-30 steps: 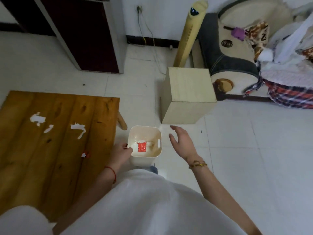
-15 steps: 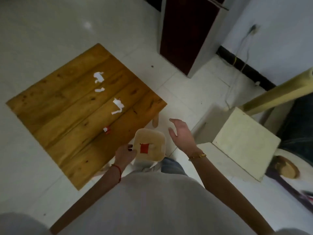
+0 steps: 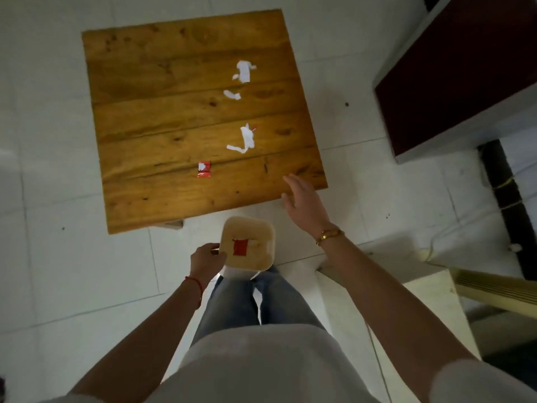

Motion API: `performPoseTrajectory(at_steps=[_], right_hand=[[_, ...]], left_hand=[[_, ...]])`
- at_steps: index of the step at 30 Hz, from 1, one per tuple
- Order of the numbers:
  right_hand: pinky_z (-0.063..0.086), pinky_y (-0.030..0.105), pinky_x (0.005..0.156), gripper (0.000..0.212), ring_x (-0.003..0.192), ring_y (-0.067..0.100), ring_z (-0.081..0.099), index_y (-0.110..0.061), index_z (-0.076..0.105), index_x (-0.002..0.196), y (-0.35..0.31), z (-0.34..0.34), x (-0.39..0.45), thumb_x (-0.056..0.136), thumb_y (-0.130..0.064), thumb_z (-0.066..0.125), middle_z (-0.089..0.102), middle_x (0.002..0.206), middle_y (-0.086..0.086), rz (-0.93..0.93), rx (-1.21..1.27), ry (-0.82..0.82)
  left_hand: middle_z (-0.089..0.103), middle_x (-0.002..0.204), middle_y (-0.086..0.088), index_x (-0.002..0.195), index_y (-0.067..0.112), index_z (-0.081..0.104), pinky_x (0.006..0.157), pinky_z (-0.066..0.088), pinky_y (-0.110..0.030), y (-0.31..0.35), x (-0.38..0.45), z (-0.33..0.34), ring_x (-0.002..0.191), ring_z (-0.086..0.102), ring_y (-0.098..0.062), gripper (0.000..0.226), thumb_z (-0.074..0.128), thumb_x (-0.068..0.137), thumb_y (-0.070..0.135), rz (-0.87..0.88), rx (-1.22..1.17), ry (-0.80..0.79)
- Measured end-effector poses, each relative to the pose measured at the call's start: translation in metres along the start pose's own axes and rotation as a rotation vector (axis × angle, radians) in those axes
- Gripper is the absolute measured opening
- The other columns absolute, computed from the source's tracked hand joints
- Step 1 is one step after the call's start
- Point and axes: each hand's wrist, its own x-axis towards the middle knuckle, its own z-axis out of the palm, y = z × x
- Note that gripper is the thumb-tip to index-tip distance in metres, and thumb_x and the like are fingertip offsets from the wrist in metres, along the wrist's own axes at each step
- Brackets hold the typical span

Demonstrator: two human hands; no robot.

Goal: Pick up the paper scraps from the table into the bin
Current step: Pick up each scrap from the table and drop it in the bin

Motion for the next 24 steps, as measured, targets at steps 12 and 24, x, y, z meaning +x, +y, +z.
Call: performPoseTrajectory(at_steps=[12, 24], right_hand=[[0.016, 0.043, 0.119, 0.054, 0.147, 0.023, 0.010, -0.014, 0.025, 0.149, 0.018, 0.078, 0.155, 0.100, -0.028, 0.040, 0.019, 0.159, 0.007, -0.163, -0.132, -0.130], [0.006, 0.039, 0.121, 0.058, 0.148, 0.022, 0.001, -0.011, 0.015, 0.151, 0.028, 0.127, 0.229, 0.101, -0.028, 0.037, 0.006, 0.161, 0.007, -0.277, -0.294, -0.250]], left_hand=[[0.070, 0.107, -0.007, 0.110, 0.010, 0.067, 0.088, 0.048, -0.032, -0.033, 0.092, 0.051, 0.093, 0.062, -0.021, 0.032, 0.056, 0.079, 0.014, -0.088, -0.103, 0.071], [0.069, 0.111, -0.007, 0.113, 0.011, 0.065, 0.088, 0.050, -0.034, -0.042, 0.152, 0.073, 0.085, 0.055, -0.014, 0.032, 0.054, 0.084, 0.017, -0.158, -0.199, 0.123]])
